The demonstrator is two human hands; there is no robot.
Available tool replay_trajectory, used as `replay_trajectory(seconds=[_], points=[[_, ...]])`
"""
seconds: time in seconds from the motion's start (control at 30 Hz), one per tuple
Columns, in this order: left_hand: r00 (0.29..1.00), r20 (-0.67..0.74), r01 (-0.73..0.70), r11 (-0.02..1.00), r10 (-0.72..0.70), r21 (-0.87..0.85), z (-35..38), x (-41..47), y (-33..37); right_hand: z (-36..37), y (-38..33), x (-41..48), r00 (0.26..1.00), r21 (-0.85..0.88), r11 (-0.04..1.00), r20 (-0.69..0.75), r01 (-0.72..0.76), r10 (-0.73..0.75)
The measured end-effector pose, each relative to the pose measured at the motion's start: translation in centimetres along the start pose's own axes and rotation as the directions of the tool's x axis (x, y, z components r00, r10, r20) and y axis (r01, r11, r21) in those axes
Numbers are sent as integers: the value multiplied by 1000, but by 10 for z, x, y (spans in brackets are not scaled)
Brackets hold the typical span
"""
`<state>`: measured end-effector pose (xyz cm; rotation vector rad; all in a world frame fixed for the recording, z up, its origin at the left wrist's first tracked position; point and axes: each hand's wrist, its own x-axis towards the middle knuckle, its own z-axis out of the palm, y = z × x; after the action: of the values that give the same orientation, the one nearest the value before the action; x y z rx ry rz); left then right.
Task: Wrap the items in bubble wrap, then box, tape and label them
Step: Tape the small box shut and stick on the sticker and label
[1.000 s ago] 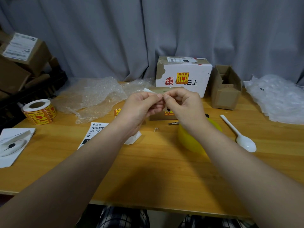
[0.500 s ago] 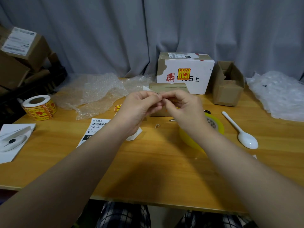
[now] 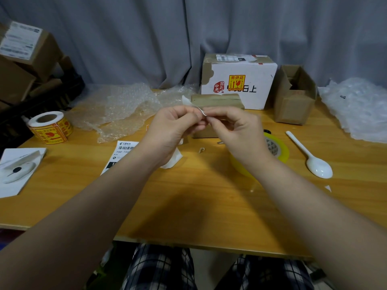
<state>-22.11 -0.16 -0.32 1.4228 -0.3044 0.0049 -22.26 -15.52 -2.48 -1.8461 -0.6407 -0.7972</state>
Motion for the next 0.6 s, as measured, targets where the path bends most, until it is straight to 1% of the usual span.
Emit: replay_trajectory(seconds=[0.2,0.27,0.33,0.43,0.47,0.53,0.6], points=[[1000,-1,29,1000,-29,-2,-1,0,0,-1,2,2,982,-162,968,20,190,-190],[999,8,38,999,-38,4,-1,0,0,0,5,1,979,-164,966,18,202,-201],[999,21,28,998,-29,48,-2,-1,1,2,3,-1,990,-97,985,15,141,-140],[999,50,7,986,-16,168,-2,-3,2,2,-4,-3,998,84,995,8,-56,56],[998,63,-1,972,-14,234,-3,-3,2,2,-7,-1,993,110,987,-4,-118,120],[995,102,-17,929,-22,370,-4,-3,2,0,-11,7,977,57,976,3,-212,213],[987,162,-50,897,-25,440,-4,-4,3,-2,-10,14,955,-95,956,82,-276,284]])
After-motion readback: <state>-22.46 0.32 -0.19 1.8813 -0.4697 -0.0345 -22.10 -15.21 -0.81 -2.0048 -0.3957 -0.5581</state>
